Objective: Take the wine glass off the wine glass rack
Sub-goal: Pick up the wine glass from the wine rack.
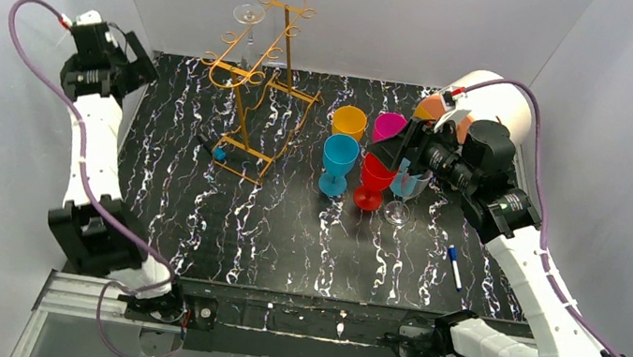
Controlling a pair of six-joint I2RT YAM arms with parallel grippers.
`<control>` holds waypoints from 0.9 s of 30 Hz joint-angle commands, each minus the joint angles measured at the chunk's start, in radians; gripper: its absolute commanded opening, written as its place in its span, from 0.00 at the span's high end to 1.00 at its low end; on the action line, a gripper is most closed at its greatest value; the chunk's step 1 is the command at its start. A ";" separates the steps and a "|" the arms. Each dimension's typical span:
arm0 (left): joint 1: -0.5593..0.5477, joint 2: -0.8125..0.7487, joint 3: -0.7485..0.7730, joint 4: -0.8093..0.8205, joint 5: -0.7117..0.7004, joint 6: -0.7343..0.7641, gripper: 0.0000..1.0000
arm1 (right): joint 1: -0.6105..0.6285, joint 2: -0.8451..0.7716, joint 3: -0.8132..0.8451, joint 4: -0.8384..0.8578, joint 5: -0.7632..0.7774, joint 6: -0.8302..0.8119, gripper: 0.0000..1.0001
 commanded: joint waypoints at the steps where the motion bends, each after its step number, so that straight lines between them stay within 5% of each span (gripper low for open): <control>1: 0.000 0.150 0.196 0.011 0.290 -0.028 0.04 | 0.000 -0.018 0.033 0.053 0.030 -0.031 0.19; 9: -0.016 0.383 0.418 0.200 0.606 -0.247 0.05 | 0.001 0.003 0.045 0.056 0.015 -0.028 0.18; 17: -0.126 0.541 0.686 0.262 0.647 -0.308 0.05 | 0.001 0.021 0.058 0.032 -0.008 -0.021 0.18; 22: -0.133 0.538 0.651 0.389 0.649 -0.388 0.08 | 0.000 0.017 0.073 0.013 -0.002 -0.028 0.20; 27: -0.153 0.596 0.672 0.425 0.704 -0.461 0.22 | 0.000 0.009 0.062 0.028 -0.004 -0.017 0.20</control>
